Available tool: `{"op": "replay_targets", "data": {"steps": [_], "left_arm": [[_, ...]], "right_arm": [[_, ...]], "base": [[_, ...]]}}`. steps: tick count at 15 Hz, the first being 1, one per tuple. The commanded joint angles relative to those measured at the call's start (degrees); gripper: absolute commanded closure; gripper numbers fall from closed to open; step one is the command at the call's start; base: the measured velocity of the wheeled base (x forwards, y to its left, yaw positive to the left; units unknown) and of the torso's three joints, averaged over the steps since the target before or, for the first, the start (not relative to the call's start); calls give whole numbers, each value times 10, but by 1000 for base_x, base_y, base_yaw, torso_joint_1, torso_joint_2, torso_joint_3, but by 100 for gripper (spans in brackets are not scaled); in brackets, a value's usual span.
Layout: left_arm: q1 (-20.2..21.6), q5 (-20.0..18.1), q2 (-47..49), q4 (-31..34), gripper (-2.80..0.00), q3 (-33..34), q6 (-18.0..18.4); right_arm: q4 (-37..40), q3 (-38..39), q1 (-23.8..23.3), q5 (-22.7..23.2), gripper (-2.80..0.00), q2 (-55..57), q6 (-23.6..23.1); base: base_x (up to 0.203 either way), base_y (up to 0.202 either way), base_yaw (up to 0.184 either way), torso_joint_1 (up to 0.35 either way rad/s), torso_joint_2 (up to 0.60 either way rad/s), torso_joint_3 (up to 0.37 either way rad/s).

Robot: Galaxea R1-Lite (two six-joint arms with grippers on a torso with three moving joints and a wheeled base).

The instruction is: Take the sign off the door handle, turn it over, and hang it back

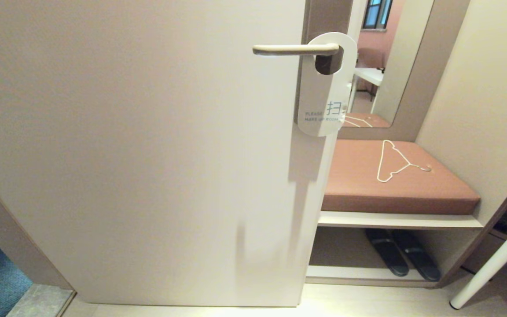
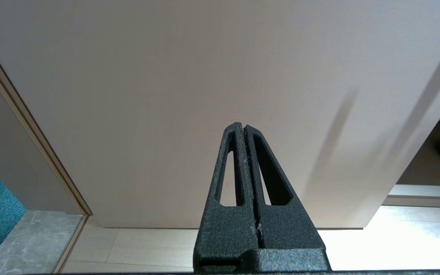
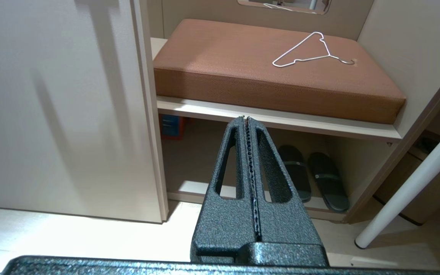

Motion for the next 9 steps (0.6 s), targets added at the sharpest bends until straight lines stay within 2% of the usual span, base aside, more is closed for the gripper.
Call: {"op": "replay_targets", "data": {"steps": [1, 9], "left_arm": [[0, 0, 1, 0, 0, 0, 0], [0, 0, 1, 0, 0, 0, 0]], "right_arm": [[0, 0, 0, 0, 0, 0, -1], [0, 0, 0, 0, 0, 0, 0]], "base": [[0, 0, 0, 0, 0, 0], [0, 0, 0, 0, 0, 0]]}}
